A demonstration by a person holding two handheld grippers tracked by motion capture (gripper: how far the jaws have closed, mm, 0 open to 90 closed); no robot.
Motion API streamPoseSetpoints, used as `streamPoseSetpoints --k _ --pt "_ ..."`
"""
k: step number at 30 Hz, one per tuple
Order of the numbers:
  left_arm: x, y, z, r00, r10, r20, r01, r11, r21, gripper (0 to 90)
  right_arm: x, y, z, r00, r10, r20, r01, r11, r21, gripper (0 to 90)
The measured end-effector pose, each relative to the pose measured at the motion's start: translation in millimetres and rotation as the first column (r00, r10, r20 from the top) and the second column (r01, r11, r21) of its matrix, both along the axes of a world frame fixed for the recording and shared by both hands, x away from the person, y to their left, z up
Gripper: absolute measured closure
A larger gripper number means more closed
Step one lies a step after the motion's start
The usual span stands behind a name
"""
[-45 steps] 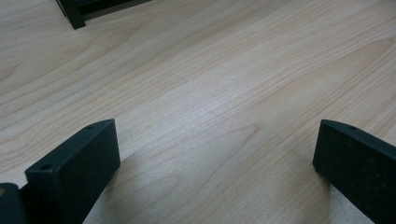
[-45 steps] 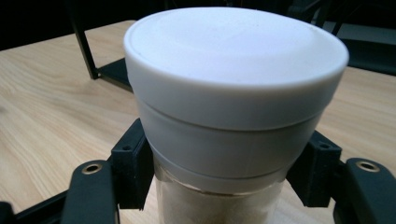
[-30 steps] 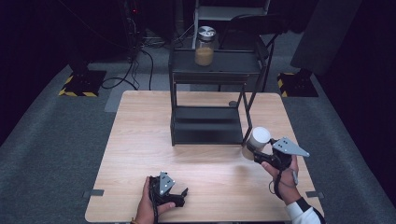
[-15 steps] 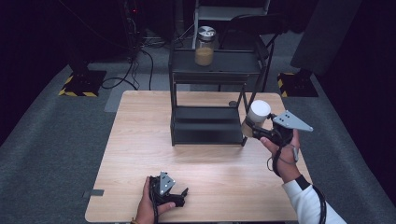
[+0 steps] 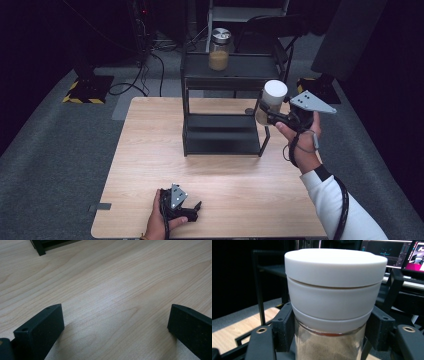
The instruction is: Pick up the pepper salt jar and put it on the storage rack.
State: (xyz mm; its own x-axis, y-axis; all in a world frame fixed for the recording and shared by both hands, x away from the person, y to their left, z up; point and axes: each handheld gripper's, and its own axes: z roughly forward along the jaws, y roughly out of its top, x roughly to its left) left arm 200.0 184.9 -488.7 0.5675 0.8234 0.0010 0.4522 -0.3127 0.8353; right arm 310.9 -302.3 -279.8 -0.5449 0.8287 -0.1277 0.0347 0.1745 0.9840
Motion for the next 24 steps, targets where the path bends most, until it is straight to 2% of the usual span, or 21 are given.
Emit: streamPoseSetpoints --k 11,24 --pt "0.1 0.1 0.0 1.0000 -0.001 0.000 0.001 1.0000 -0.001 0.4 12.1 7.3 26.9 0.9999 0.012 0.005 -0.012 1.000 0.025 34.3" --pt "0.6 0.2 0.2 1.0000 -0.003 -0.001 0.003 1.0000 0.001 0.3 26.2 17.5 53.1 0.9993 0.009 0.036 -0.010 0.999 0.048 34.3"
